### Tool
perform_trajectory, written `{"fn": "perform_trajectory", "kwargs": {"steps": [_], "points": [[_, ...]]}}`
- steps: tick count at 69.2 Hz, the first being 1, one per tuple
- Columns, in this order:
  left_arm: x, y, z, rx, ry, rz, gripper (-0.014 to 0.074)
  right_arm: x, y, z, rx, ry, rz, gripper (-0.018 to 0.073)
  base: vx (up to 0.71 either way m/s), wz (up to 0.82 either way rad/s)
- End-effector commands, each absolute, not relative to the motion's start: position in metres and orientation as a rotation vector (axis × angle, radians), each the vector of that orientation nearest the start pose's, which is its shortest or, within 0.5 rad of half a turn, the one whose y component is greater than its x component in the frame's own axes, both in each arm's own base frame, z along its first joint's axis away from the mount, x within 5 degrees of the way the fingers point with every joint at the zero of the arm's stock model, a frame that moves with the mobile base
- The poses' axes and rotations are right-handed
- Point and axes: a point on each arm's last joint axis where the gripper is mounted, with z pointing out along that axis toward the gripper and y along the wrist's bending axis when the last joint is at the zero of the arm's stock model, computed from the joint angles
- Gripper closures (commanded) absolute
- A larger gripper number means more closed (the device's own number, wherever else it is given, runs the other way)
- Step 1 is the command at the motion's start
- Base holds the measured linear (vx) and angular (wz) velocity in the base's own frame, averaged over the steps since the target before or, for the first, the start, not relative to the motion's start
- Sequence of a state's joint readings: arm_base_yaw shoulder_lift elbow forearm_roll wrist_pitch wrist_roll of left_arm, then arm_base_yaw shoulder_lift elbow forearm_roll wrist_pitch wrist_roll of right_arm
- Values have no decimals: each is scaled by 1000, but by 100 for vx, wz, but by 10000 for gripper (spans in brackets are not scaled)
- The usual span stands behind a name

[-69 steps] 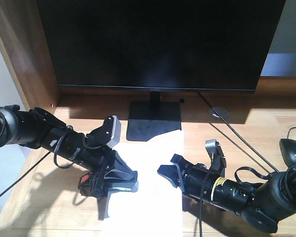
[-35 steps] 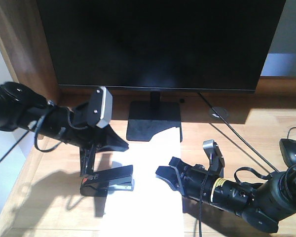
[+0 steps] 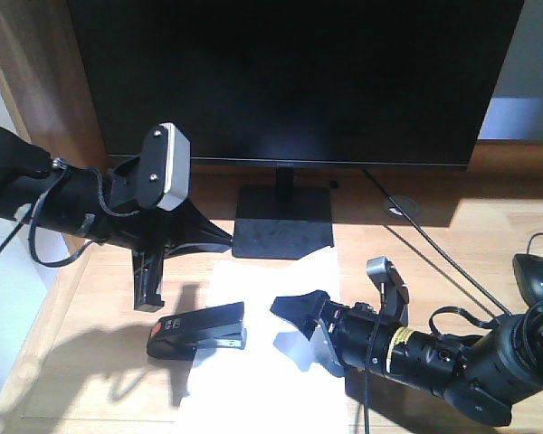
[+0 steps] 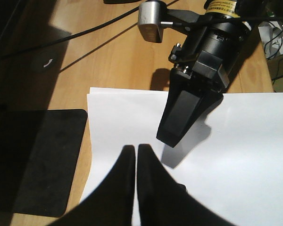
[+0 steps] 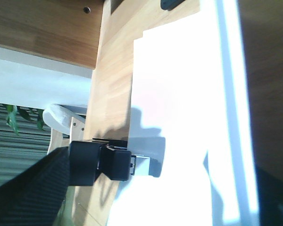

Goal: Grab stapler and paper to desk for stapling
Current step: 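Open the left gripper and lift it off the stapler, then release the paper and withdraw both grippers away from the desk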

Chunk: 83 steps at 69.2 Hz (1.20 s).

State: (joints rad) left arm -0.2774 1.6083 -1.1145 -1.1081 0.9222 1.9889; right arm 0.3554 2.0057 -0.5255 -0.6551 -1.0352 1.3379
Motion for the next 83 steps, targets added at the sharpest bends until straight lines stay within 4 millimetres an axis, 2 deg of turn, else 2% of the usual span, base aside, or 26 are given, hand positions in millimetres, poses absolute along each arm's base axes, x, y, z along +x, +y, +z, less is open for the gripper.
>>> {"fn": "perform_trajectory", "kwargs": {"steps": [1, 22, 32, 52, 66, 75, 83], "points": [[288, -153, 302, 1573, 1449, -565, 603, 259, 149, 104, 213, 2135, 1377, -27, 0, 0], [277, -150, 320, 1536, 1437, -551, 603, 259, 146, 97, 179, 2205, 1278, -18, 0, 0], [273, -148, 326, 1535, 1419, -536, 603, 259, 144, 103, 134, 2225, 1200, -18, 0, 0], [269, -147, 334, 1512, 1421, -523, 603, 254, 121, 140, -26, 2320, 741, -18, 0, 0], [273, -144, 331, 1385, 1599, -567, 603, 243, 103, 182, -140, 2263, 496, 13, 0, 0], [277, -139, 325, 1261, 1793, -578, 603, 231, 91, 210, -184, 2208, 378, 111, 0, 0], [280, -132, 319, 1128, 1979, -557, 603, 219, 82, 232, -215, 2148, 305, 262, 0, 0]]}}
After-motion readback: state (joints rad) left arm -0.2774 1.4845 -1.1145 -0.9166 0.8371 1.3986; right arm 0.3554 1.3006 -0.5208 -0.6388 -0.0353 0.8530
